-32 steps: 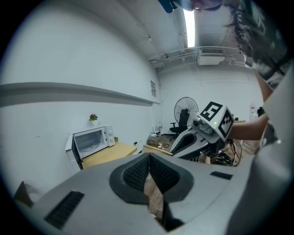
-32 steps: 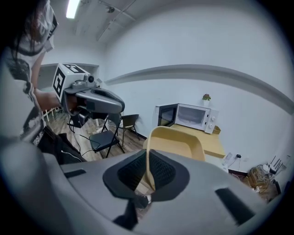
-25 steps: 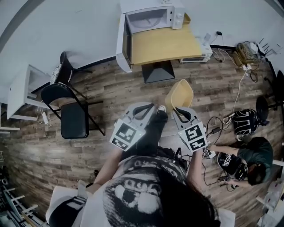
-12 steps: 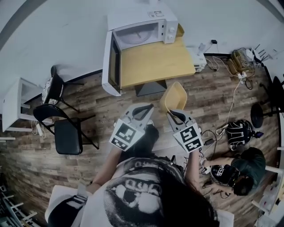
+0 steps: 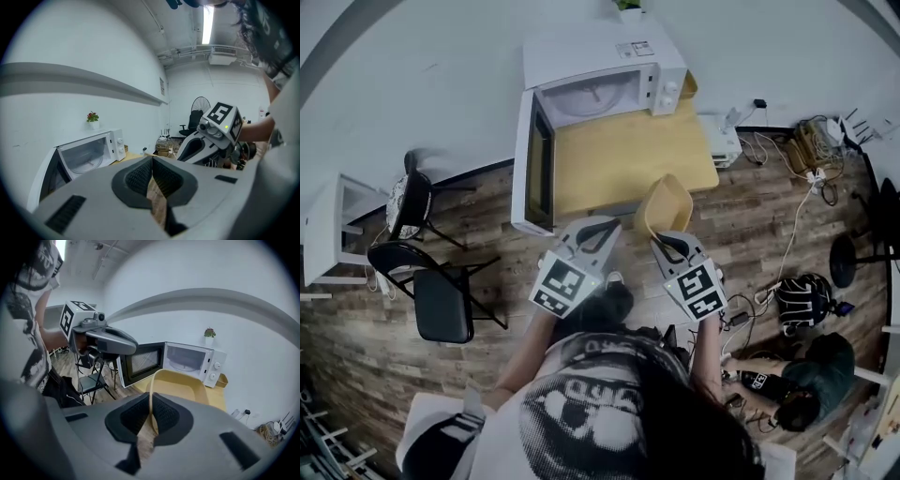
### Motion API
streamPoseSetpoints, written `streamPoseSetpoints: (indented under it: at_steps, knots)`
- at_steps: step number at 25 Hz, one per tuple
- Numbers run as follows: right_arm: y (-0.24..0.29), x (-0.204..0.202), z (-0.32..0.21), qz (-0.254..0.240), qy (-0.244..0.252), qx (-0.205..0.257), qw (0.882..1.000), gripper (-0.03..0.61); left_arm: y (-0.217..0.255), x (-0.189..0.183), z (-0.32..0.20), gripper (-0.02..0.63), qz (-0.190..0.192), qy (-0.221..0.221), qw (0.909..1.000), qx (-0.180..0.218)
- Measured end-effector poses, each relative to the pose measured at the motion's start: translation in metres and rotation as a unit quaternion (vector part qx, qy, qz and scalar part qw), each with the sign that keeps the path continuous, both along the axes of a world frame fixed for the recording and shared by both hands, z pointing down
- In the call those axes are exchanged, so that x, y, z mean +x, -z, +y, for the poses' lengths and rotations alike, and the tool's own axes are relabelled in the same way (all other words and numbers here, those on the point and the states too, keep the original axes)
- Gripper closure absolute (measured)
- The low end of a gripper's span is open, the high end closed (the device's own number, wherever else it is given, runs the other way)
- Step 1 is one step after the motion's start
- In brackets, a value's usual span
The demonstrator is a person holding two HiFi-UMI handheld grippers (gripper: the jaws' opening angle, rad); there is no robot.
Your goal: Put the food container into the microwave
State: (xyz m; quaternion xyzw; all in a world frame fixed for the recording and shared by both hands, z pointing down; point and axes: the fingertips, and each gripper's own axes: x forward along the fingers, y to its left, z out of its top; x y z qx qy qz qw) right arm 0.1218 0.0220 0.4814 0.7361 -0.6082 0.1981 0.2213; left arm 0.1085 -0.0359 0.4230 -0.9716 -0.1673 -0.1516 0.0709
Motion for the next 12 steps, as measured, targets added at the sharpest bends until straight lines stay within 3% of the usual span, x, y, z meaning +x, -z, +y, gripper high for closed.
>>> streamPoseSetpoints:
  at_steps: [6,12]
  knots:
    - [0.002,0.03,-0.03,0.003,0.011,-0.004,1.0,0.552,0.003,0.026,-0.029,0.612,0.008,0.012,0.9999,-0.006]
    - [-0.004,0.031,-0.054,-0.008,0.034,-0.014,0.999,0.552,-0.008,0.028,-0.051,0.614,-0.005,0.031,0.9993,-0.019]
